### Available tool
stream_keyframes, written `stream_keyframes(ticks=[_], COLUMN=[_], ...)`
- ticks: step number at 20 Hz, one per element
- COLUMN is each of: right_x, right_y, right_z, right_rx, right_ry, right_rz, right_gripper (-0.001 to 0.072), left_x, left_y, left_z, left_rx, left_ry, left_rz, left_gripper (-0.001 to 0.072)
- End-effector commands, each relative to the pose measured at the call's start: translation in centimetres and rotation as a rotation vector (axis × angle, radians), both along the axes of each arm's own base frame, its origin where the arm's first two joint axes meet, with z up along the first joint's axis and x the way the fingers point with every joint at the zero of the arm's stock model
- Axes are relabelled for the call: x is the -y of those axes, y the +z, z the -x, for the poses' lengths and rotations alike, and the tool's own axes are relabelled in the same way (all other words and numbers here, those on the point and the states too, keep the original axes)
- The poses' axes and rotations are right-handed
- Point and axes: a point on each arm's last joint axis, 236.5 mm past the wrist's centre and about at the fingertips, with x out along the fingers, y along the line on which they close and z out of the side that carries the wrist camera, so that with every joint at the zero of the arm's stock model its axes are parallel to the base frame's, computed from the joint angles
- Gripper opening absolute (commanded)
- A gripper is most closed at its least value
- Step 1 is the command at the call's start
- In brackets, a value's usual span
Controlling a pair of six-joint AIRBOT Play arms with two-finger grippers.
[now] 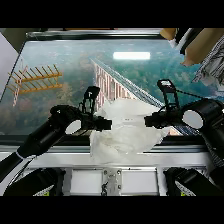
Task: Fold the clothes and pants, and hang the long-sleeved shirts on hangers.
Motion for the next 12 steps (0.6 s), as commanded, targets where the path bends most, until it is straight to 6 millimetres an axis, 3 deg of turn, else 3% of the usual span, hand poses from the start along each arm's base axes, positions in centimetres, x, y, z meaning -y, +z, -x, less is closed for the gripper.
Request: stream_keyframes(ticks=[1, 5, 9, 12], right_x=[-0.1, -0.1, -0.1, -0.1], right_y=[0.0, 0.0, 0.0, 0.0], right_z=[0.0, 0.0, 0.0, 0.0], right_rx=[0.000, 0.000, 0.001, 0.001], right_ry=[-0.001, -0.001, -0.001, -0.001], right_rz=[-0.002, -0.002, -0.001, -0.002], right_gripper=[0.0016, 0.0017, 0.0017, 0.0017], left_x=[1.3, 2.2, 1.0, -1.6], left_y=[0.5, 2.0, 7.3, 10.5], left_z=[1.3, 1.6, -2.0, -5.6], left_rx=[-0.036, -0.068, 0.049, 0.144], left_ry=[-0.025, -0.052, -0.050, 0.009], left_rz=[0.057, 0.128, 0.161, 0.176], left_gripper=[0.0554, 0.0558, 0.0559, 0.0559])
